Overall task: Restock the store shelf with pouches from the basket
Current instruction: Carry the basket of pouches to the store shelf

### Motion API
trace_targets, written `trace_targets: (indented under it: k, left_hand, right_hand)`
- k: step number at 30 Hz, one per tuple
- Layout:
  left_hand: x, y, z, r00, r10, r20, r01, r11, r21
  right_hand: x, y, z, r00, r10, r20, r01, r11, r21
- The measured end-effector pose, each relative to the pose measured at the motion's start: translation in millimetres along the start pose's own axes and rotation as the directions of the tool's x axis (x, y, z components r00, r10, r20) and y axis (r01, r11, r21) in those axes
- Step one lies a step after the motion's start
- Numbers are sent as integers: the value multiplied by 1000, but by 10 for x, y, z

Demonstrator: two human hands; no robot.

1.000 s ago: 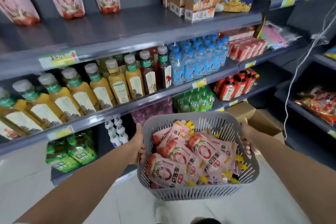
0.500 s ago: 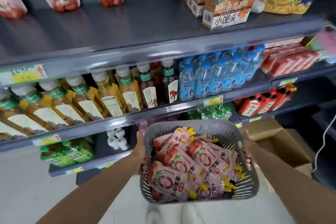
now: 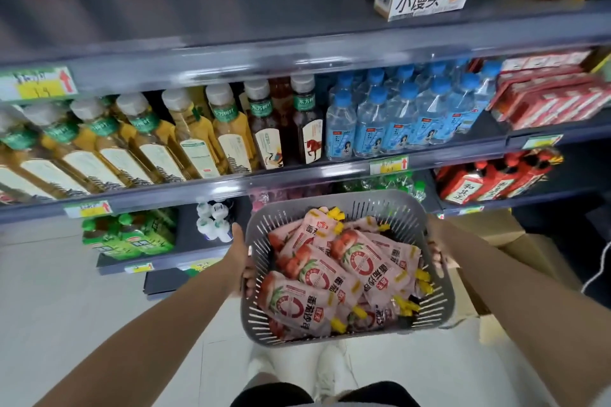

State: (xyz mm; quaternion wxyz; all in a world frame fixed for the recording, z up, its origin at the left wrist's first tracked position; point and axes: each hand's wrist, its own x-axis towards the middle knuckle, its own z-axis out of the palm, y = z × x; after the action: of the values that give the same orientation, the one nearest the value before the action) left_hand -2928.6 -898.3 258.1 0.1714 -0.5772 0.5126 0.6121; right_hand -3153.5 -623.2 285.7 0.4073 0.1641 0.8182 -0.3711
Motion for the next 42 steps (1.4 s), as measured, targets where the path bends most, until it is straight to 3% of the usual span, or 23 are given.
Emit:
trace_targets:
  k: [3,6,7,8,13,18,27,32,38,42]
  left_hand:
    - [-49,-1,69,992,-56,115,72,987,-143]
    - [-214,41,139,969,0,246,40,987,-157]
    - [-182,40,168,965,13,261,57,964,-260]
    - [-163,43,174,964,-7,264,62,978,-198]
    - [-60,122,237,999,-42,-19,38,978,-205]
    - [-151,317,401,995,-52,83,72,965,-253]
    - [23,490,350,999,-9,-42,7,999,-43]
    - [198,450,229,1000,13,25,-11,996,-86]
    - [219,393,214,994,113,-1,-112,987,-112]
    - [203,377,234,983,175,-50,-167,977,134]
  right_hand:
    - [36,-99,-32,1000,-21,14,22,996,-82]
    - [141,-138,-13,1000,-20,-23,19,997,-78]
    - [193,-136,0,999,-28,-29,25,995,-101]
    - [251,-137,11,999,-32,-27,29,991,-129]
    - [497,1,-11,994,-17,-104,4,992,-125]
    - [595,78,-77,993,2,-120,-20,988,-150]
    - [676,87,-98,993,-46,-107,41,998,-53]
    - [748,94,-58,985,13,-169,-19,999,-37]
    - [825,135,-3,979,51,-196,-52,999,3]
    - [839,180,45,969,17,-247,-10,1000,29]
